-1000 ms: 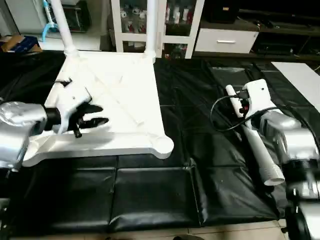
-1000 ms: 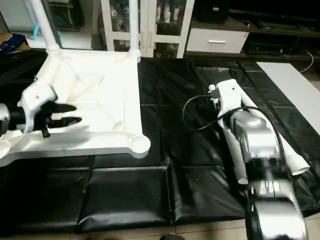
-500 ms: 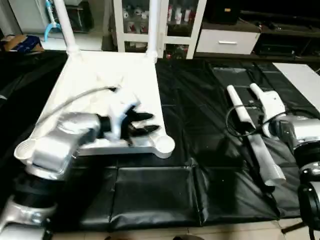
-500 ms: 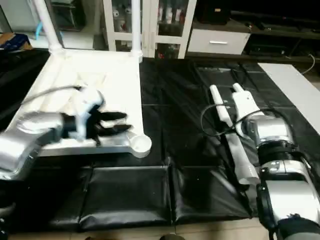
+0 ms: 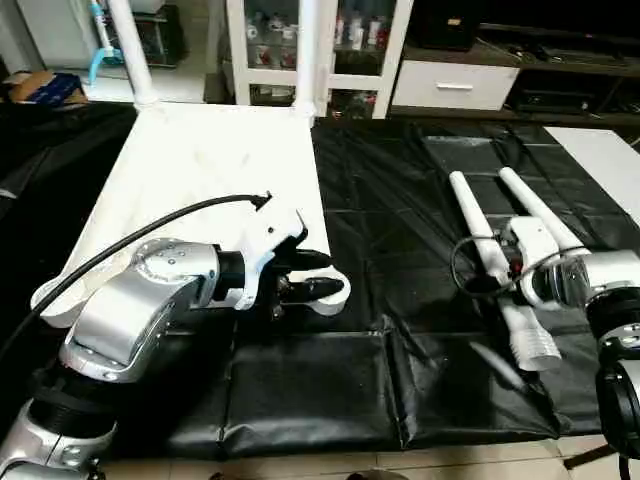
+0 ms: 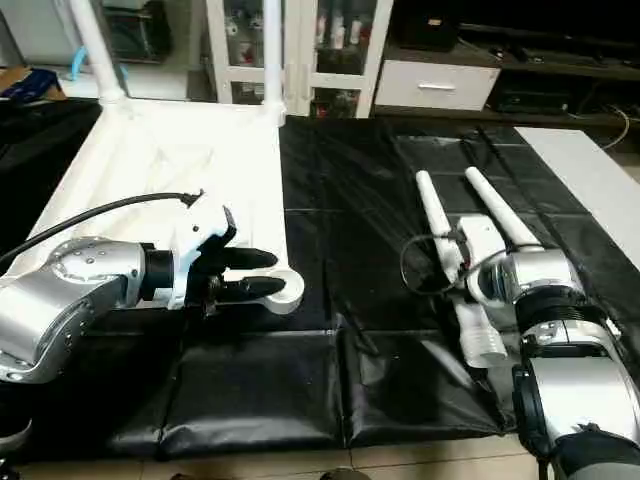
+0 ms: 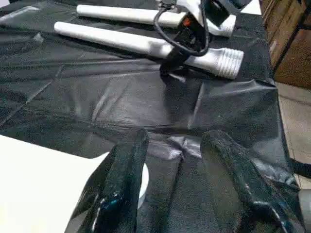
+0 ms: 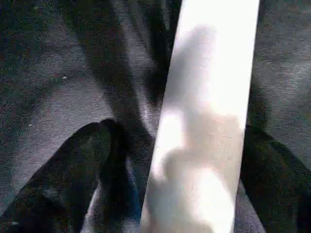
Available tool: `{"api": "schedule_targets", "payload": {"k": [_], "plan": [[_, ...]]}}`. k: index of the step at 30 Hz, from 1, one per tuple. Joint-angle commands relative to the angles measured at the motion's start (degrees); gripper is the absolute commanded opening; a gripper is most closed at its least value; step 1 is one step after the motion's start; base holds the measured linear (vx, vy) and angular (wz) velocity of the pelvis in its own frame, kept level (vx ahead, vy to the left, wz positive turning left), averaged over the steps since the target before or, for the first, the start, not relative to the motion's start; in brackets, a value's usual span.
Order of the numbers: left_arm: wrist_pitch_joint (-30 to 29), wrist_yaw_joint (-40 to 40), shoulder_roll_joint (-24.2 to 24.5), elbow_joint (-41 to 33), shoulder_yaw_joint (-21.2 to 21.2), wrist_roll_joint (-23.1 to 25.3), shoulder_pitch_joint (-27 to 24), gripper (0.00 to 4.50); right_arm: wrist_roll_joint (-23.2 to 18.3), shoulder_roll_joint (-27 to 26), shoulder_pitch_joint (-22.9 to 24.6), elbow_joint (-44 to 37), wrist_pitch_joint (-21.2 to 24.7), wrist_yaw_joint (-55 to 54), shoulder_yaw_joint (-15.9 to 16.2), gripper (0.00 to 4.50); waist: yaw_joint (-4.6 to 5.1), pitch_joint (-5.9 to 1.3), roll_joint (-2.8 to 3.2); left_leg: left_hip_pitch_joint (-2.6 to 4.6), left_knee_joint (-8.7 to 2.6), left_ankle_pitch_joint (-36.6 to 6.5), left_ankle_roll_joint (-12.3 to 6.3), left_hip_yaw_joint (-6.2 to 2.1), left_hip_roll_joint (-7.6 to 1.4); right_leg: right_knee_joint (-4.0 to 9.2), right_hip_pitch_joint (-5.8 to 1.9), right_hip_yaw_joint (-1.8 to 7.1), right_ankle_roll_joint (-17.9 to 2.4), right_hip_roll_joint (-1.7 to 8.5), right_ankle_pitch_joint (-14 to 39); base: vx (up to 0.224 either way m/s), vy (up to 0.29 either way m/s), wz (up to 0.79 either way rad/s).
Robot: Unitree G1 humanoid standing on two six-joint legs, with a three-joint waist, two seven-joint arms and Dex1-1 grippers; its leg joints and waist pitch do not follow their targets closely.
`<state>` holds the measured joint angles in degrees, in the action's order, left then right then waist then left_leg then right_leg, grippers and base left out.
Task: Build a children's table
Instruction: Pick table leg
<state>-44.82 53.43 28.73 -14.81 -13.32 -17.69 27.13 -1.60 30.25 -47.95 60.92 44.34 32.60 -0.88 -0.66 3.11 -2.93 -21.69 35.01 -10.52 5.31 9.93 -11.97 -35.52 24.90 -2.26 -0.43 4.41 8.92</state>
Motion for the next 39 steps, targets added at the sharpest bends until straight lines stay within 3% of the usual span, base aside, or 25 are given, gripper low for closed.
{"api": "schedule_targets", "payload": {"k": [1,12,21,32,35,37,39], "plan": [[-0.84,-0.06,-0.04,-1.11,-0.41,-0.33,0.25,2.07,0.18,1.36,-0.61,1.32,0.65,-0.7,-0.8,3.9,-0.08,-4.12,0.32,0.53,-3.36,-11.72,-0.12,0.74,-0.2,3.74,-3.62,1.23,-13.53,1.54,12.21,0.0,0.0,0.0],[-1.96,-1.02,0.16,-1.67,-0.29,-1.23,0.31,2.07,-0.55,1.91,-1.22,1.44,0.81,-0.3,-1.54,2.86,0.02,-4.07,0.27,0.3,-3.26,-13.08,0.36,0.56,-0.07,3.97,-3.55,1.11,-11.98,1.57,15.64,0.0,0.0,0.0],[-2.22,-1.41,0.6,-0.79,0.54,-1.62,0.59,2.07,-2.12,2.96,-0.93,0.38,1.76,-0.41,-3.91,2.03,0.17,-4.13,0.44,0.33,-3.17,-13.4,0.34,0.5,-0.09,3.89,-3.44,1.06,-12.16,1.44,15.02,0.0,0.0,0.0],[-1.92,-3.88,-0.87,0.84,2.2,-1.74,1.73,2.07,-3.47,2.9,0.33,-2.42,2.8,0.27,-5.3,1.82,0.15,-4.18,0.46,0.22,-3.07,-12.85,0.11,0.5,-0.06,3.84,-3.58,1.03,-12.56,1.45,14.18,0.0,0.0,0.0],[-2.17,-10.43,-5.87,4.82,7.09,-2.36,4.43,2.07,-6.05,3.17,0.66,-8.83,1.75,3.61,-6.22,1.82,0.12,-4.22,0.3,0.14,-2.98,-12.36,-0.39,0.61,0.04,3.91,-3.71,1.09,-12.29,1.34,13.8,0.0,0.0,0.0],[-4.27,-15.37,-10.03,7.72,11.47,-4.12,6.45,2.34,-7.71,2.97,1.66,-14.71,1.07,6.73,-5.87,1.82,0.02,-4.23,0.24,0.06,-2.89,-12.26,-0.85,0.52,0.04,3.99,-3.87,1.03,-11.99,1.34,13.85,0.0,0.0,0.0],[-8.36,-19.49,-15.2,9.91,16.85,-8.44,8.51,2.41,-10.72,2.04,4.62,-26.95,-2.01,12.52,-4.53,1.82,-0.27,-4.25,0.01,0.02,-2.82,-11.83,-1.68,0.56,0.1,4.2,-4.06,1.06,-11.65,1.42,13.66,0.0,0.0,0.0]]}}
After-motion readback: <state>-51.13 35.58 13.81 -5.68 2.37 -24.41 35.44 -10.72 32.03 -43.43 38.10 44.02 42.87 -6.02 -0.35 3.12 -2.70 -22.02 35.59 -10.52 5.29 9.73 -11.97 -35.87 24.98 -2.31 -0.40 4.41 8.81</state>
